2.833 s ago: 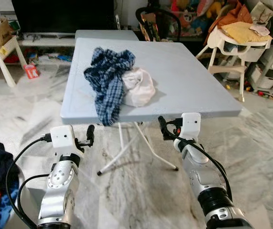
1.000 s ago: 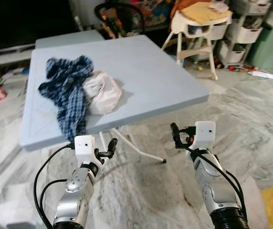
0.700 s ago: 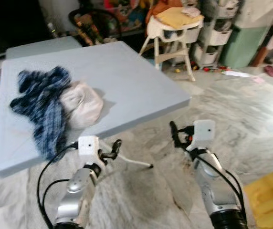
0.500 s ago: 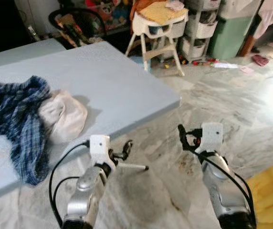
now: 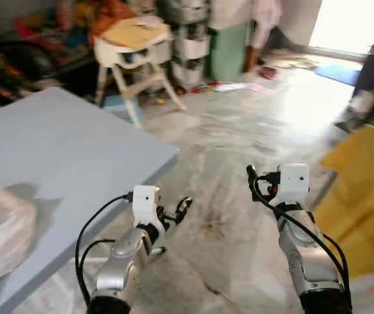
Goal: Hang hanger
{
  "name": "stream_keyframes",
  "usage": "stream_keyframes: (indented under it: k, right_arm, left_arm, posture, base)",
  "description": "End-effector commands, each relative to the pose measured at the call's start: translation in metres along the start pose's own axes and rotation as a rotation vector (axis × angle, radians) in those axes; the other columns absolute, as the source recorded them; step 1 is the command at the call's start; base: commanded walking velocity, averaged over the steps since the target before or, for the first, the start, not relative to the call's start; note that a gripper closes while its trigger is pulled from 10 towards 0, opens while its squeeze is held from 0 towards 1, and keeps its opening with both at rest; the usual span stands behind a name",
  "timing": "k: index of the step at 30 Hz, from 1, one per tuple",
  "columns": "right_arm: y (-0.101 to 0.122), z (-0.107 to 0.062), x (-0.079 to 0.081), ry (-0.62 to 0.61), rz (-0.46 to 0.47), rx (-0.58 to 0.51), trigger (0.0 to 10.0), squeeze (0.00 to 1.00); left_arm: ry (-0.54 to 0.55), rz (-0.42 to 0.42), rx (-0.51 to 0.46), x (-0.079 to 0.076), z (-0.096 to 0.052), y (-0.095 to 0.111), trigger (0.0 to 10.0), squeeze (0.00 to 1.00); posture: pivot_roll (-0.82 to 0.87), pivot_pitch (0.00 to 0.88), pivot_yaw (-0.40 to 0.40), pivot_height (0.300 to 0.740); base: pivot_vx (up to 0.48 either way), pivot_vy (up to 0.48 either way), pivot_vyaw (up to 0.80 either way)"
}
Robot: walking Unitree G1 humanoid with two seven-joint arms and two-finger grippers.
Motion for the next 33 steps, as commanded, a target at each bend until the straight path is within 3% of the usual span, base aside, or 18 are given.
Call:
stream_keyframes:
  k: [1, 3, 11, 14, 23, 28, 33]
  right_arm:
    - [0.003, 0.001, 0.008, 0.016, 0.006, -0.005, 10.0, 0.0]
    - [0.001, 0.002, 0.006, 0.005, -0.017, 0.011, 10.0, 0.0]
    - [-0.005, 0.002, 0.012, 0.041, 0.031, 0.057, 10.0, 0.0]
    - [-0.009, 0.001, 0.016, 0.073, 0.096, 0.083, 10.0, 0.0]
    - [-0.005, -0.002, 0.015, 0.046, 0.029, 0.05, 10.0, 0.0]
    - [0.002, -0.002, 0.015, 0.058, 0.053, 0.015, 10.0, 0.0]
    - [0.001, -0.004, 0.026, 0.122, 0.003, 0.006, 10.0, 0.0]
  left_arm:
    - [0.025, 0.005, 0.002, 0.009, -0.005, -0.002, 10.0, 0.0]
    - [0.017, 0.007, -0.004, 0.008, -0.005, -0.001, 10.0, 0.0]
    - [0.011, -0.004, -0.005, 0.008, -0.005, 0.001, 10.0, 0.0]
    - [-0.006, -0.014, -0.004, 0.006, -0.005, 0.003, 10.0, 0.0]
    - [-0.016, -0.039, -0.016, 0.006, -0.006, 0.007, 10.0, 0.0]
    - [-0.013, -0.04, -0.013, 0.005, -0.006, 0.006, 10.0, 0.0]
    - [-0.007, -0.04, -0.001, 0.006, -0.007, 0.002, 10.0, 0.0]
  posture:
    - [-0.17, 0.0, 0.067, 0.74]
    - [-0.17, 0.0, 0.065, 0.74]
    - [-0.16, 0.0, 0.067, 0.74]
    - [-0.16, 0.0, 0.072, 0.74]
    - [-0.17, 0.0, 0.077, 0.74]
    - [-0.17, 0.0, 0.075, 0.74]
    - [-0.17, 0.0, 0.072, 0.74]
  base:
    - [0.0, 0.0, 0.0]
    - [0.0, 0.0, 0.0]
    - [0.0, 0.0, 0.0]
    - [0.0, 0.0, 0.0]
    - [0.0, -0.419, 0.0]
    - [0.0, -0.432, 0.0]
    - [0.0, -0.427, 0.0]
Point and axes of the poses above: a point about 5 cm out from each wrist's last joint towards the gripper, its own z axis pointing out of the wrist towards the gripper, its own y axis along the axis of the wrist's last joint, x = y × z, the point moved 2 cm from there along z, pointing out of the wrist towards the gripper, and after that the axes turned 2 degrees about -z, right-handed, at the moved point
